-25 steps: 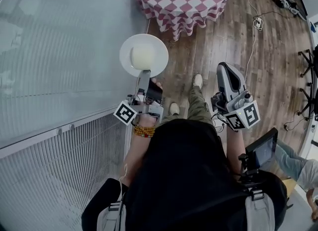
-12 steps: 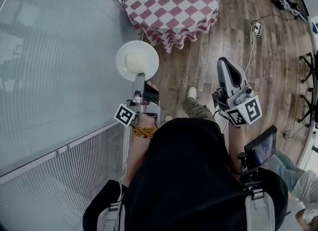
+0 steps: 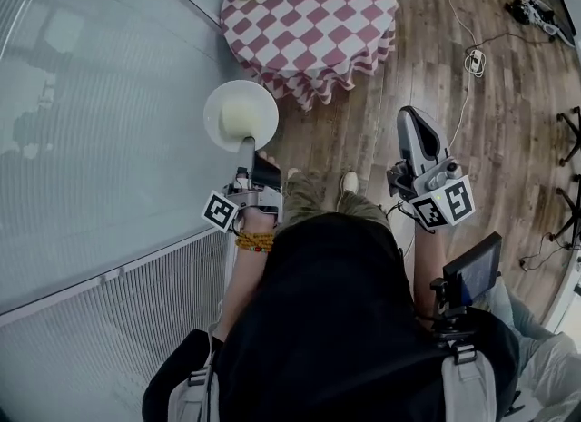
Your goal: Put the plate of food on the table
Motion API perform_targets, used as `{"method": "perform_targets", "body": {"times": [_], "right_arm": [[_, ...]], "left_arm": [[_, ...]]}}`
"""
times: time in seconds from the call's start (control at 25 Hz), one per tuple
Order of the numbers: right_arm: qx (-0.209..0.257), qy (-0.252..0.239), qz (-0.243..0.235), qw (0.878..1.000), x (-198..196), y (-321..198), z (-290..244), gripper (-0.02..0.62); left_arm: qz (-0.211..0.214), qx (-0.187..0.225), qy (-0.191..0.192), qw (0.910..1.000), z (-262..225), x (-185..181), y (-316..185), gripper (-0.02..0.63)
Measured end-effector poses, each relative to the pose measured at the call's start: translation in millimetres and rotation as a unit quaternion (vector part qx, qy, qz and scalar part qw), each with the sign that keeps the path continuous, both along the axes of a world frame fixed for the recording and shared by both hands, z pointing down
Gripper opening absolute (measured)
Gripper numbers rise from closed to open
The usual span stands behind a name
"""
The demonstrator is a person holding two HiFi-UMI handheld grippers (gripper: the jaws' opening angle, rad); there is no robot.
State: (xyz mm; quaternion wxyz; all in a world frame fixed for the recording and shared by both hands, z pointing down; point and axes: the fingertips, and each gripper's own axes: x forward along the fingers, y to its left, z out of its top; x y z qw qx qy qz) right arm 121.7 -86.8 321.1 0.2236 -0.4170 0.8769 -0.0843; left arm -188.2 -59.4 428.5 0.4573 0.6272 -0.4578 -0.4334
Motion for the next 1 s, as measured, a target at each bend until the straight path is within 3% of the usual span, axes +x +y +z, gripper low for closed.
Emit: {"method": "perform_targets", "body": {"times": [0.4, 0.68, 1.0], "right_arm": [[-0.002, -0.044, 0.040, 0.998, 43, -13, 14, 0.011], [-0.002, -0.032, 0.063, 0.998, 56, -28, 17, 0.011], [-0.017, 0.013, 0.097, 0.995, 59, -67, 27, 0.011]], "left_arm": [[0.022, 0.013, -0.076, 0.9968, -33, 32, -37, 0.015], [0.039, 0.025, -0.061, 0.9970, -36, 40, -74, 0.015], [0.061, 0.017, -0.021, 0.9977, -4, 44, -144, 0.015]]}}
